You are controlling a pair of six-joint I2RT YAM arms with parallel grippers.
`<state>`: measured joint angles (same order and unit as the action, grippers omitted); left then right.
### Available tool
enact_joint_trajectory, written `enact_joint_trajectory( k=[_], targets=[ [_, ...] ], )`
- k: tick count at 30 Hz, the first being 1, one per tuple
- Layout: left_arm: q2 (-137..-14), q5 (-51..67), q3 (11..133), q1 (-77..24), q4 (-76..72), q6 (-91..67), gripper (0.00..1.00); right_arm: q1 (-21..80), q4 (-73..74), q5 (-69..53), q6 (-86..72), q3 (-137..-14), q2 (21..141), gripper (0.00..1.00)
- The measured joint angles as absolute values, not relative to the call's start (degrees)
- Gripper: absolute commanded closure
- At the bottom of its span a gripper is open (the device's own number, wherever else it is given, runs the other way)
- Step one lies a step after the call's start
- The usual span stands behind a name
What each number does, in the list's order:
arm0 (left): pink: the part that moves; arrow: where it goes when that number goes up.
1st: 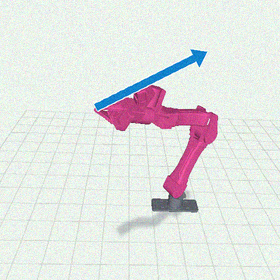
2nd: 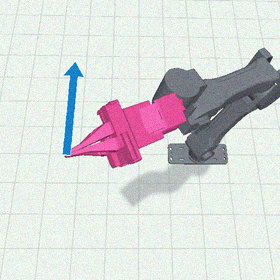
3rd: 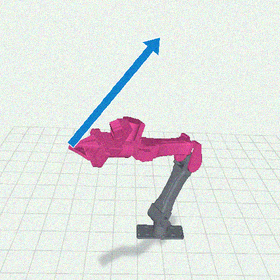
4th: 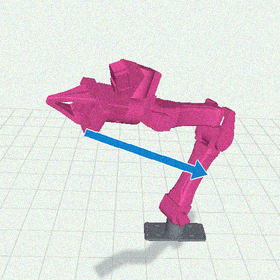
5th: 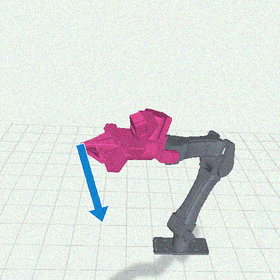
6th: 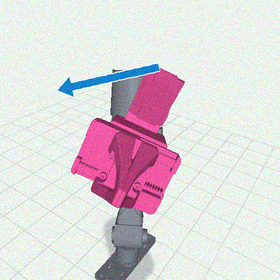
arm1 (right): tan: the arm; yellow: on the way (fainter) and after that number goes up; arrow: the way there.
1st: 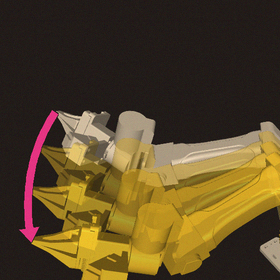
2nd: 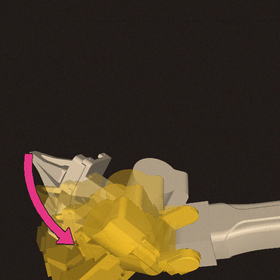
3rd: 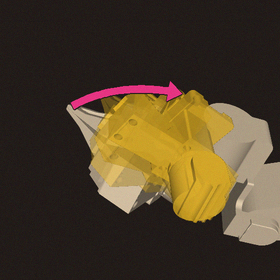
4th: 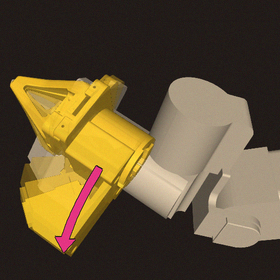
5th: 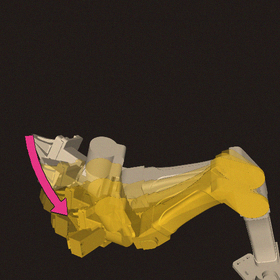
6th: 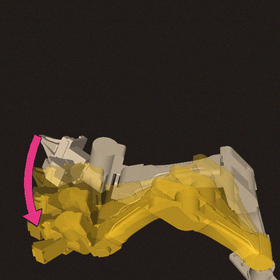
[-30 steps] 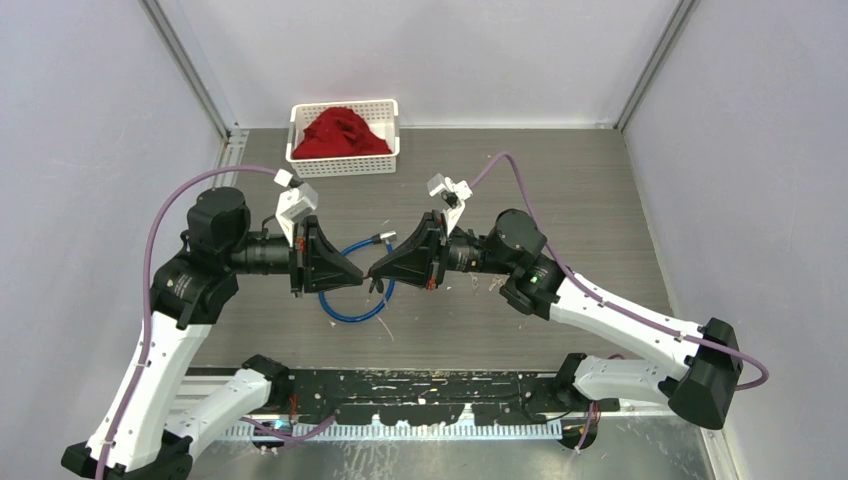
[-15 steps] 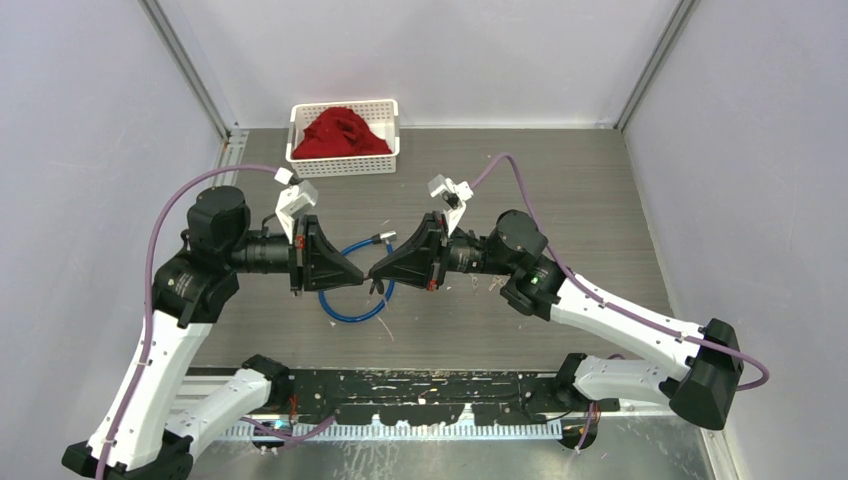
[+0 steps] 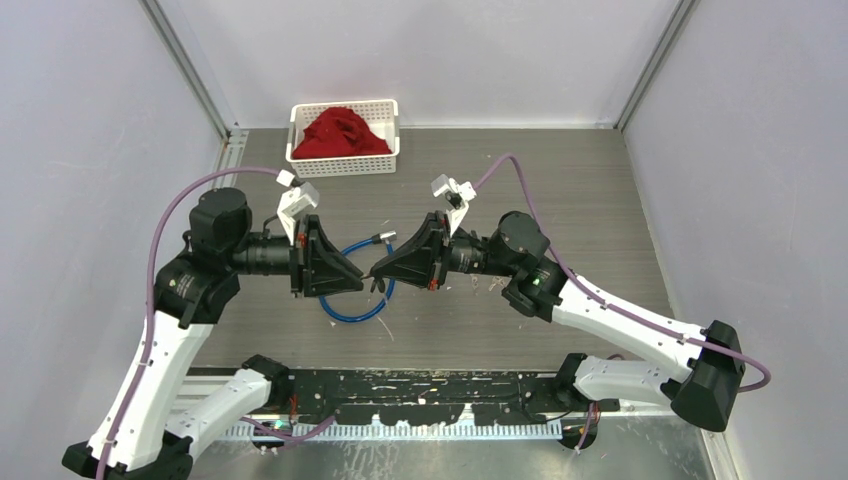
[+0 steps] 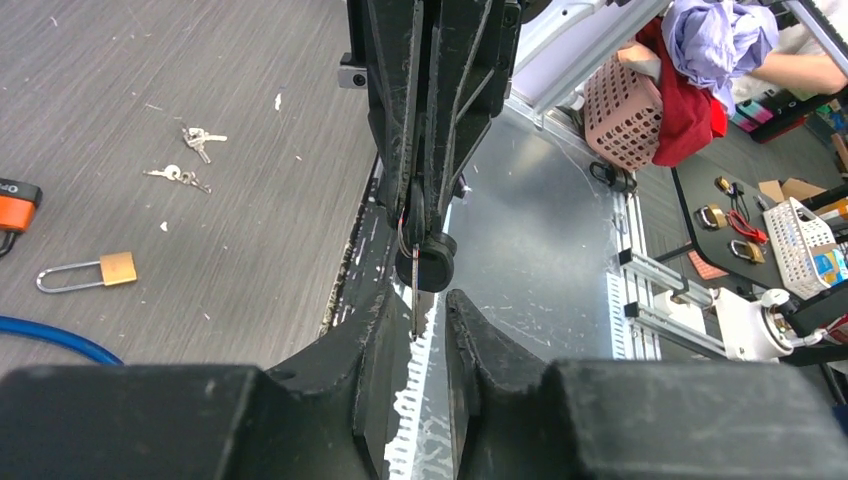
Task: Unlock with the key
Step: Pick up the key from the center of the board.
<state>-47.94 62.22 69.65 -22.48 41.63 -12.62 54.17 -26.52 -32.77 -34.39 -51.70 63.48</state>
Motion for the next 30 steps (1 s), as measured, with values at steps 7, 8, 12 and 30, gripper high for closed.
enact_joint_trajectory(
  k=[7,8,12,30],
  targets=[
    [-47.59,61.73,68.82,-22.48,40.66,-13.69,1.0,54.17,-26.57,-32.62,-34.44,-51.7,63.46,0.99],
    [-47.48,61.47,68.75,-22.48,40.51,-13.65,1.0,54.17,-26.57,-32.6,-34.46,-51.7,63.46,0.99],
    [-47.35,60.66,68.75,-22.48,40.6,-13.23,1.0,54.17,-26.46,-32.71,-34.39,-51.7,63.46,0.67],
    [-56.6,57.93,75.99,-22.48,67.9,10.22,1.0,47.7,-3.75,-50.11,-20.64,-66.87,73.32,0.33]
  ],
)
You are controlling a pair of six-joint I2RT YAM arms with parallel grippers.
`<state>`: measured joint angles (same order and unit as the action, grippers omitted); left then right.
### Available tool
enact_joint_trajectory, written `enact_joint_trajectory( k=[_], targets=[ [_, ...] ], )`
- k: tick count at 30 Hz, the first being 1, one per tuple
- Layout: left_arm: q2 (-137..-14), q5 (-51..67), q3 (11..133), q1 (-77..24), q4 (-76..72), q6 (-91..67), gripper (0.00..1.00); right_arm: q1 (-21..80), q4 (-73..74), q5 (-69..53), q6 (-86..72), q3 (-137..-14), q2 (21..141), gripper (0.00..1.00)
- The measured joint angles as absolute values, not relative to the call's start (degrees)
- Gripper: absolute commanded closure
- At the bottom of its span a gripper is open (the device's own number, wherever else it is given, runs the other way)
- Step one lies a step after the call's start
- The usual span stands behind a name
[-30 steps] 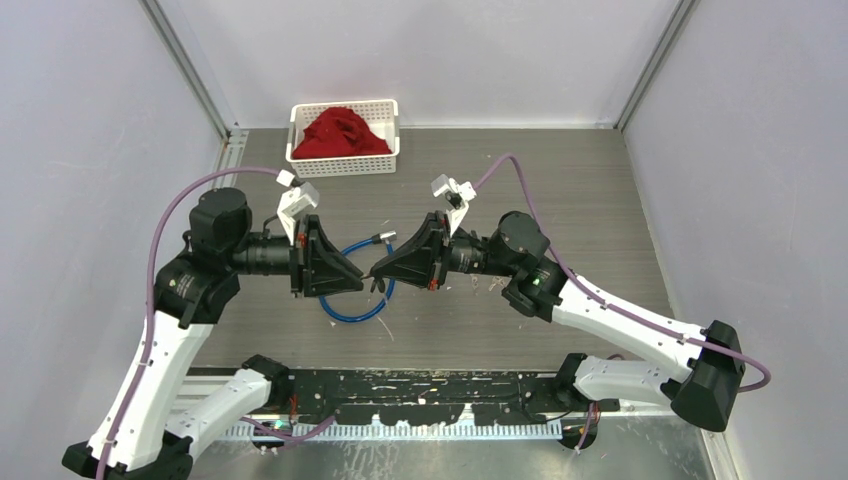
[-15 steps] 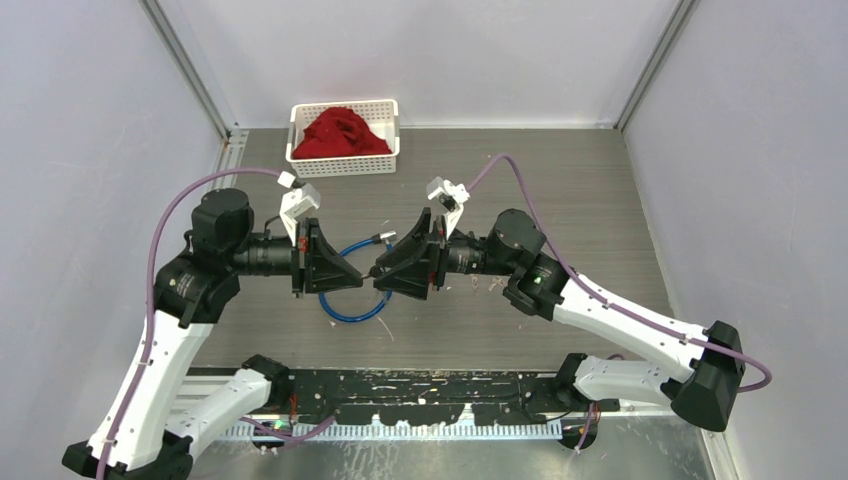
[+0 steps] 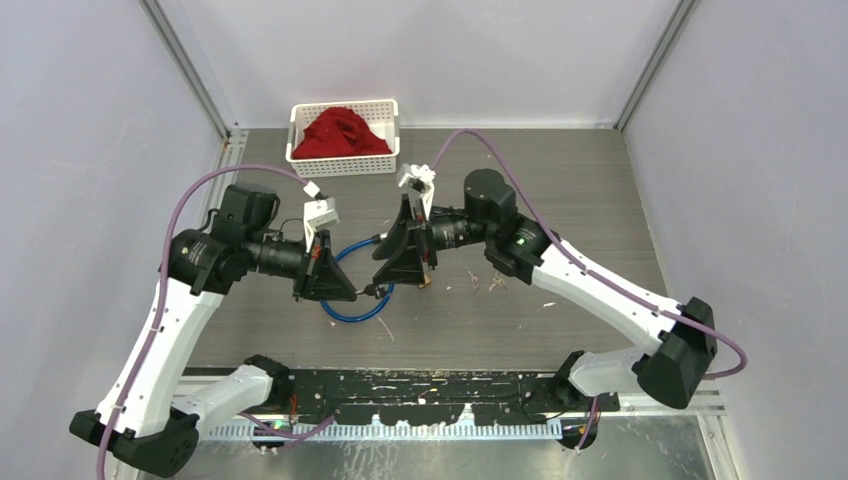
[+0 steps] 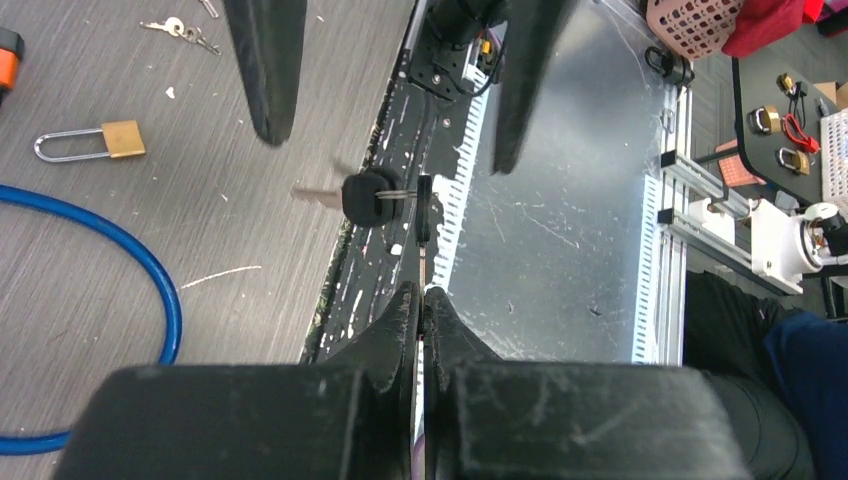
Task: Unlock with the key
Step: Pick up the key from the center of the board.
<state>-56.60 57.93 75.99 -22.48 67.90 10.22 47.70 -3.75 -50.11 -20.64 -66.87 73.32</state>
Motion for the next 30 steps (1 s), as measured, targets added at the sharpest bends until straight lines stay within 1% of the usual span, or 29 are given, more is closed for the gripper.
enact_joint_trajectory(
  k=[3,8,15,20,23,27,30],
  targets=[
    [-56.51,57.91,76.27,-22.48,69.08,11.22,1.0,47.79,-4.08,-52.9,-22.13,-66.15,75.72,0.36],
    [-56.8,57.93,76.73,-22.48,70.11,11.66,1.0,48.34,-6.81,-55.4,-24.99,-63.88,76.18,0.46],
    [-57.76,57.87,76.73,-22.48,70.17,11.4,1.0,48.95,-11.7,-55.79,-27.66,-62.24,76.16,0.52],
    [-57.89,57.84,76.73,-22.48,70.15,11.09,1.0,49.17,-12.88,-55.42,-29.06,-60.49,76.18,0.62],
    [-57.89,57.82,76.73,-22.48,70.15,10.96,1.0,49.3,-13.82,-55.07,-29.71,-60.07,76.18,0.65],
    [-57.89,57.76,76.73,-22.48,70.15,10.9,1.0,49.45,-15.2,-54.46,-30.46,-59.55,76.18,0.66],
    [-57.89,57.43,76.75,-22.48,70.13,10.7,1.0,49.56,-16.14,-54.11,-30.98,-59.22,76.18,0.63]
  ],
)
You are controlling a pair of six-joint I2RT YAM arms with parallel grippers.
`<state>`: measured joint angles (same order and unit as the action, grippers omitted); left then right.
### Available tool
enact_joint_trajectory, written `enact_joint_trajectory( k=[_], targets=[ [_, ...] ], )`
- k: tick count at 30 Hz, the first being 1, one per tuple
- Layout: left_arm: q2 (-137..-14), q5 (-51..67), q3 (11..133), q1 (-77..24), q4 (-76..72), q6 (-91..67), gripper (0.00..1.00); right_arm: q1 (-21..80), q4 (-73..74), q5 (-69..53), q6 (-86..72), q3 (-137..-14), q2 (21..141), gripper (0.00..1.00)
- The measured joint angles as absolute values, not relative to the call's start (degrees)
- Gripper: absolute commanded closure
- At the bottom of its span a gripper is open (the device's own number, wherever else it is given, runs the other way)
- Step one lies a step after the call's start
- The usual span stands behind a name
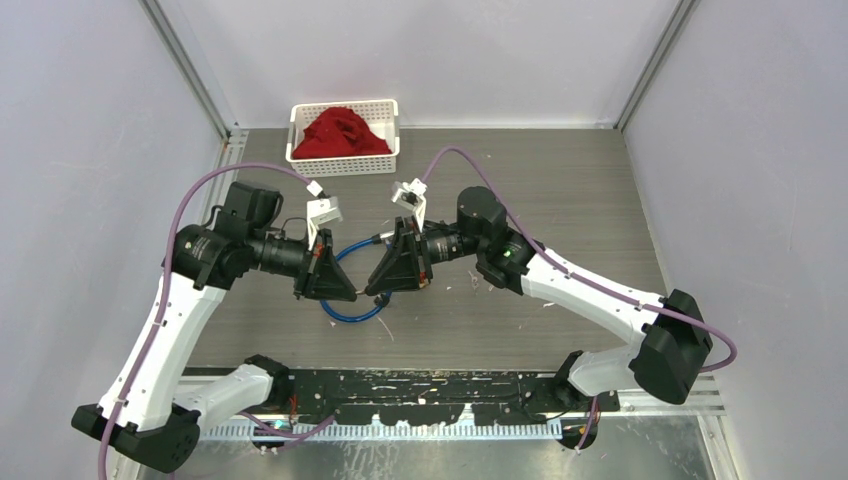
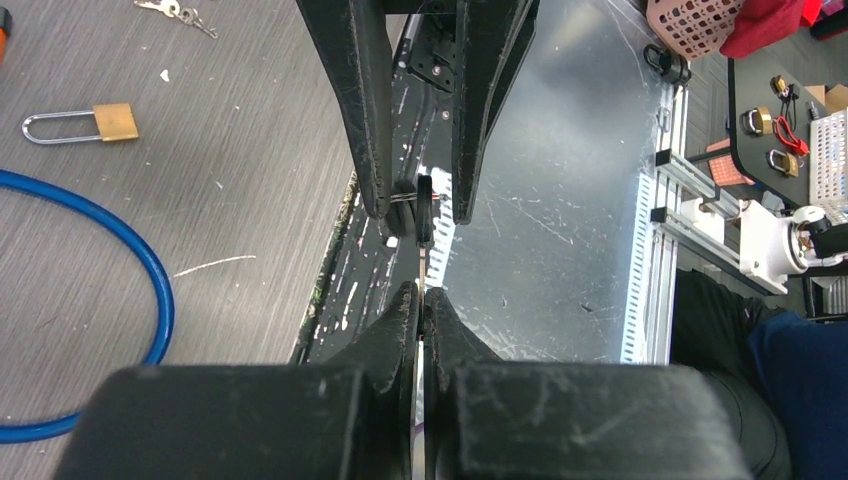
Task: Unlock with the key
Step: Pick up the key from the center of the board, then pick up the lock from the center of the board.
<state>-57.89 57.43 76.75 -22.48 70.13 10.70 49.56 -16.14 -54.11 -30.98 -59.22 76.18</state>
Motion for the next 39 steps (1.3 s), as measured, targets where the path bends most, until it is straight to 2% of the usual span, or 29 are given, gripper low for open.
enact_joint_trajectory(
  k=[11,13,16,17,22,23,24,25,26,27,28,30,33,39],
  targets=[
    [-57.91,56.05,77.14,-22.48,70.04,9.85,1.0,50.04,-17.17,-53.01,-31.7,-58.26,76.31,0.64],
    [-57.91,55.99,77.17,-22.48,70.04,9.65,1.0,50.15,-17.17,-52.95,-31.68,-58.22,76.51,0.71],
    [-57.91,55.88,77.47,-22.48,70.06,9.45,1.0,50.19,-17.21,-52.47,-31.66,-58.06,76.58,0.96],
    [-57.91,55.59,77.6,-22.48,70.02,9.45,1.0,50.19,-17.28,-52.49,-31.73,-58.04,76.58,0.99],
    [-57.95,54.81,77.67,-22.48,70.13,9.41,0.98,50.26,-17.58,-52.23,-31.68,-57.84,76.55,0.99],
    [-57.98,54.59,77.67,-22.48,70.11,9.43,0.86,50.26,-17.58,-51.99,-31.68,-57.82,76.55,0.99],
    [-57.98,54.33,77.67,-22.48,70.11,9.41,0.7,50.26,-17.58,-51.7,-31.68,-57.76,76.53,0.99],
    [-57.98,53.98,77.67,-22.48,70.02,9.43,0.45,50.26,-17.58,-51.37,-31.68,-57.63,76.51,0.99],
    [-58.0,53.49,77.67,-22.48,69.82,9.19,0.26,50.26,-17.52,-50.52,-31.66,-57.47,76.49,0.99],
    [-58.04,52.86,77.67,-22.48,69.65,9.17,0.12,50.22,-17.43,-49.89,-31.64,-57.28,76.49,0.99],
    [-58.08,52.05,77.71,-22.48,69.58,8.95,0.05,50.02,-17.12,-49.23,-31.62,-56.99,76.47,0.99],
    [-58.28,50.06,77.8,-22.48,69.41,9.15,0.0,49.32,-16.12,-47.94,-31.64,-56.01,76.01,0.99],
    [-59.94,47.18,78.63,-22.48,69.34,10.76,0.01,45.98,-12.91,-45.34,-31.62,-53.43,73.52,0.99],
    [-72.88,42.52,83.37,-22.5,68.62,17.76,0.01,31.94,-3.77,-39.09,-31.0,-48.16,65.34,0.99]
  ],
)
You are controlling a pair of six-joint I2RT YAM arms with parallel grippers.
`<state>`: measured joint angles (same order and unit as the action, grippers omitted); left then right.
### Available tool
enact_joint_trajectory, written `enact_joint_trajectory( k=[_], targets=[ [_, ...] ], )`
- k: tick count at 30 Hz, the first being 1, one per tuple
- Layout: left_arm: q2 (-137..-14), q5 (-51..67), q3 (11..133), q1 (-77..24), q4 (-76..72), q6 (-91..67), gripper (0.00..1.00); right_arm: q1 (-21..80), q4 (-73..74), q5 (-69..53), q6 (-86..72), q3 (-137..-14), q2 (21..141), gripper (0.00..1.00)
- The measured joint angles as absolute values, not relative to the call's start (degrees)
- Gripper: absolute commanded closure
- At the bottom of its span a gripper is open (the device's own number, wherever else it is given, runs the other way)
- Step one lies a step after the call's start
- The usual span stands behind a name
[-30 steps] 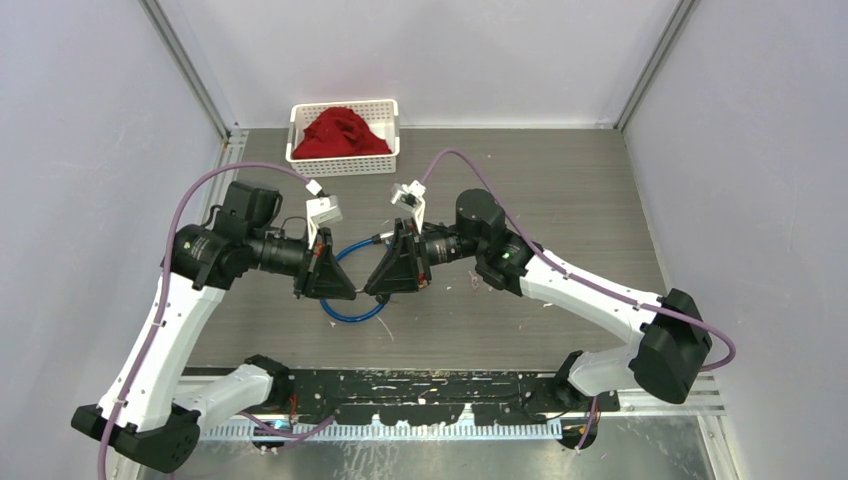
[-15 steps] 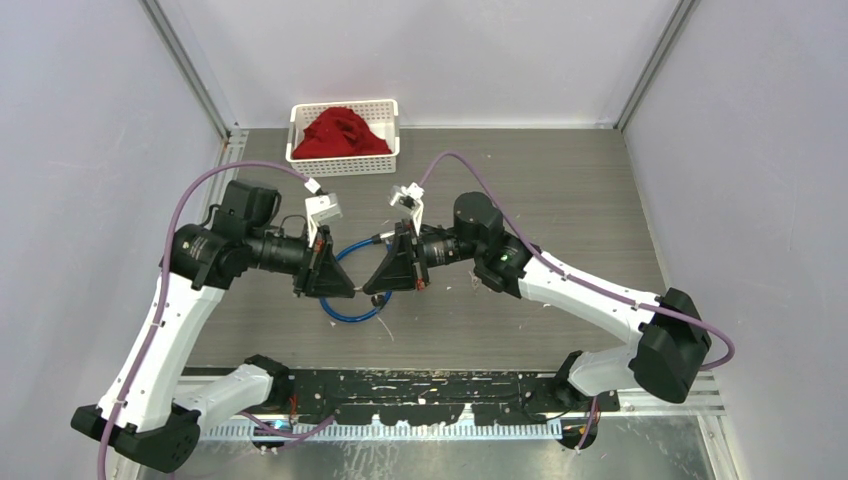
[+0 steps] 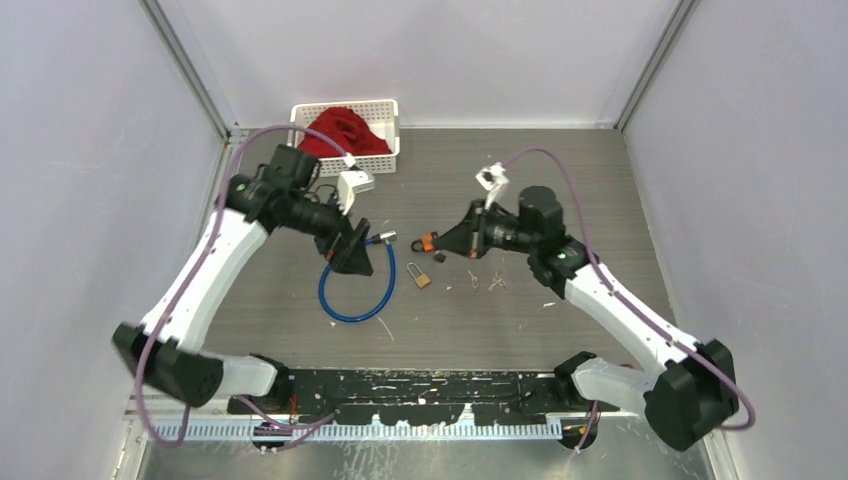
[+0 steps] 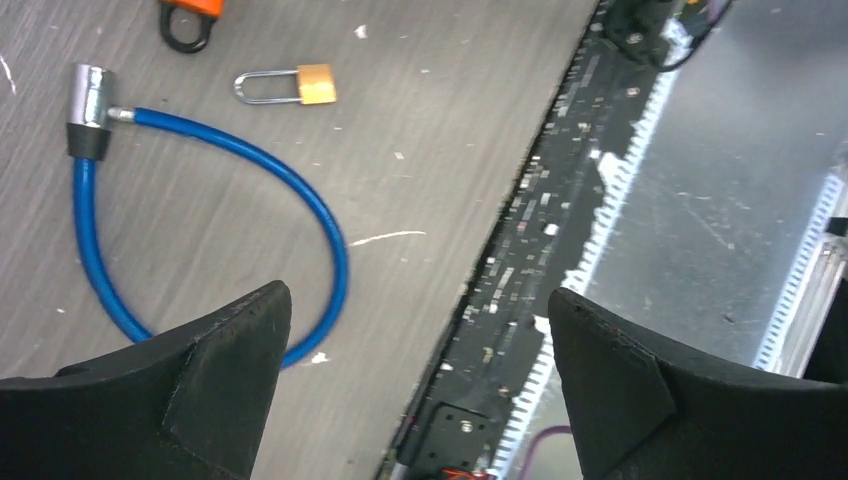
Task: Unlock with the key
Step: Pick up the lock from the center of the board.
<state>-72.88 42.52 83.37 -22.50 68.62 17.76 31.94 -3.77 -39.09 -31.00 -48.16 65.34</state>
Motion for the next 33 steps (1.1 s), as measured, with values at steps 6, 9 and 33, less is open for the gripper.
enact_joint_trajectory(
  k=[6,9,33],
  targets=[
    [-89.73,36.01,84.58,-24.84,60.99,21.78,0.01,21.41,6.87,-32.25,-30.0,-44.36,57.89,0.99],
    [-99.74,31.79,89.38,-28.27,56.47,23.27,0.01,19.99,11.99,-28.82,-29.21,-44.25,54.54,0.99],
    [-123.24,20.99,97.91,-36.03,37.65,29.17,0.16,18.57,27.22,-22.2,-29.3,-52.34,42.78,0.99]
  ],
)
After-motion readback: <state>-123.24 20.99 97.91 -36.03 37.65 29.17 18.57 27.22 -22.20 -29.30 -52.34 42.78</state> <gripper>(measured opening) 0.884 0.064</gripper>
